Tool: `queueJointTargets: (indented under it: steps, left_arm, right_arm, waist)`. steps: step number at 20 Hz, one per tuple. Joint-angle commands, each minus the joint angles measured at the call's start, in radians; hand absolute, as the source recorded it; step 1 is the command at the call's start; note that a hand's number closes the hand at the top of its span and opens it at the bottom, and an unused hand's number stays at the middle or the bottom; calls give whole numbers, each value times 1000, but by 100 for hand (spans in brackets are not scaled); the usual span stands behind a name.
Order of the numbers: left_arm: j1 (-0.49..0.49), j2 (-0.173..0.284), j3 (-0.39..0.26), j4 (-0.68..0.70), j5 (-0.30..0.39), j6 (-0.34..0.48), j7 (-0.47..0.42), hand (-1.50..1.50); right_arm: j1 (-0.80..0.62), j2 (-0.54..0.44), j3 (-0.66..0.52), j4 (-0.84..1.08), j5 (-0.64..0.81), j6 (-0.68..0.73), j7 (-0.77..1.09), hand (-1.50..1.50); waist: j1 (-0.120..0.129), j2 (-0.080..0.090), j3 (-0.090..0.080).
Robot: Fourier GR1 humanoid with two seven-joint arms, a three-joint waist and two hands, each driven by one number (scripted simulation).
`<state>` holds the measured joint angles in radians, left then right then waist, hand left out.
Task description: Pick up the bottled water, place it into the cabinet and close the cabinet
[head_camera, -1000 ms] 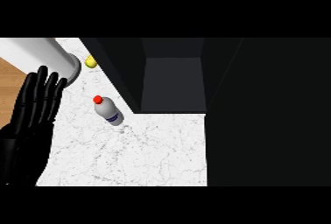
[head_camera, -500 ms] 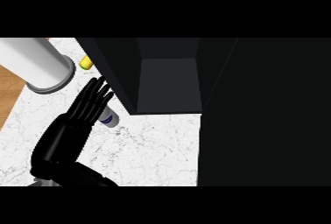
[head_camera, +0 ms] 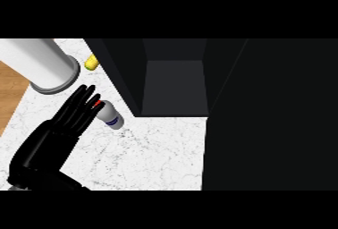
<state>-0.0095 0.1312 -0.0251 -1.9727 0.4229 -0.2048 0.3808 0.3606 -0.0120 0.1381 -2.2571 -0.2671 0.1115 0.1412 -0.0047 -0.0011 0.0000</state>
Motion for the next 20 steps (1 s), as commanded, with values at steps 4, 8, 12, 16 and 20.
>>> queueJointTargets:
  steps: [4, 8, 12, 16, 20]
  left_arm:
    - [94, 18, 50, -37, 40, -67, -16, -150]
    - [102, 35, 78, -6, 43, -109, -34, -150]
    - [106, 7, 60, -48, 20, -87, -36, -150]
    - [132, 56, 161, 13, 82, -181, -95, -150]
    - [55, 19, 158, 94, -11, -117, -129, -150]
  right_arm:
    - [131, 11, 52, 13, 25, 36, -117, -150]
    - [93, 11, 99, -25, 50, 9, -56, -150]
    - [204, -27, 10, 16, -13, 115, -190, -150]
    - [191, -21, 11, 16, -11, 97, -171, -150]
    - [165, -5, 56, 26, 42, 75, -185, -150]
  waist:
    - [2, -1, 0]
    - [3, 0, 0]
    - [1, -1, 0]
    - [3, -1, 0]
    - [1, 0, 0]
